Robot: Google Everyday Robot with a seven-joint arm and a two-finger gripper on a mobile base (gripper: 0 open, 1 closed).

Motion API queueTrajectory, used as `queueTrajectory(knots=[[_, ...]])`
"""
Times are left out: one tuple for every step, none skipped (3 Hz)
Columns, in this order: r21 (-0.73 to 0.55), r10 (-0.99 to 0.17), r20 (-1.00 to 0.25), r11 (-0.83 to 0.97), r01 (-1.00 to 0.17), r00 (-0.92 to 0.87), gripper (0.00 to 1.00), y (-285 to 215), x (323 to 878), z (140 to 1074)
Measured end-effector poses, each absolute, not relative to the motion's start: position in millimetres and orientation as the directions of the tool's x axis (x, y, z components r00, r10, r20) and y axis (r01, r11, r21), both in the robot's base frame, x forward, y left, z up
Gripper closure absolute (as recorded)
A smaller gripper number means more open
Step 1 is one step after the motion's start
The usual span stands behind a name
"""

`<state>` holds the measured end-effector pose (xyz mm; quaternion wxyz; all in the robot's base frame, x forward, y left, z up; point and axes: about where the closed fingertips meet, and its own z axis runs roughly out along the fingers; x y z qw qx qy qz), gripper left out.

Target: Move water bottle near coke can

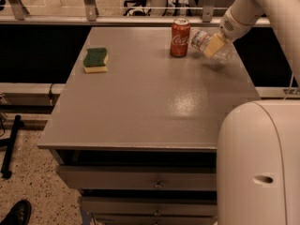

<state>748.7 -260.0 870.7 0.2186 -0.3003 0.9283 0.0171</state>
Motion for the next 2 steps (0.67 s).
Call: queueTrajectory(knots=[[-0.081, -0.574, -0.391, 0.800, -0.594, -0.719, 0.97, -239.1, 754.9, 862.0], [-0.076, -0.587, -0.374, 0.791, -0.607, -0.718, 0.77, -231.2, 756.2, 860.2]])
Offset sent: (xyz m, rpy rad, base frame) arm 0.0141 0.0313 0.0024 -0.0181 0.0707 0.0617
